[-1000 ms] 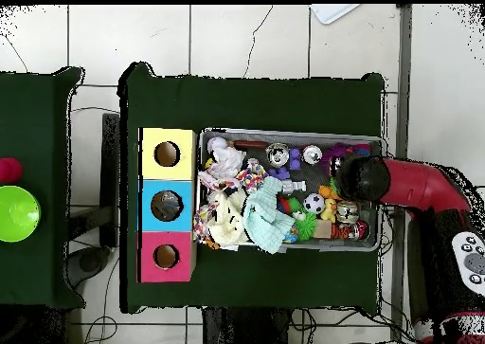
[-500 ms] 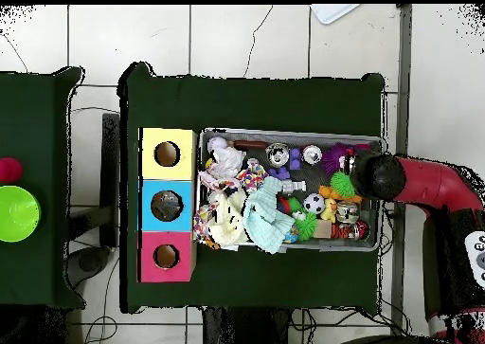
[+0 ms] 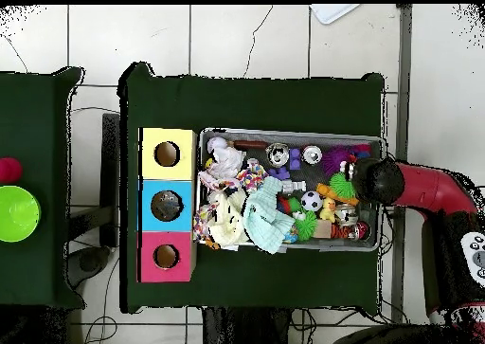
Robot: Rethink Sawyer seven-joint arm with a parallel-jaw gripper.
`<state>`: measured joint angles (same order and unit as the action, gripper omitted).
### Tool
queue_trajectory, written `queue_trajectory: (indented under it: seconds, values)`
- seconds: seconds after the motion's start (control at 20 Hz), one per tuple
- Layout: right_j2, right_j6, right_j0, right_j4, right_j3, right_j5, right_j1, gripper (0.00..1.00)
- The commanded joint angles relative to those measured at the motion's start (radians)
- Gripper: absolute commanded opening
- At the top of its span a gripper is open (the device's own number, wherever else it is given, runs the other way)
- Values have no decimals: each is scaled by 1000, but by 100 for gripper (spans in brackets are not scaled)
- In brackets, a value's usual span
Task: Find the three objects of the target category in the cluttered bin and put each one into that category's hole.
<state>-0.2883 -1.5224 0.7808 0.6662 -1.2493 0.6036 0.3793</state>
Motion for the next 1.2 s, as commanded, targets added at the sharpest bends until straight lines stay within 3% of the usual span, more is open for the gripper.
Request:
queue_trajectory:
  seconds: [0.05,0.3,0.55,0.6,0.95,1.2]
  values:
    - [-44,253,18,50,-34,113,-81,100]
    - [-48,198,26,4,-48,139,-92,100]
    - [-59,164,39,-16,-69,103,-93,100]
    - [-62,155,43,-23,-74,97,-92,0]
    - [-62,111,33,-93,-134,161,-46,0]
    - [-60,54,27,-146,-168,148,-34,0]
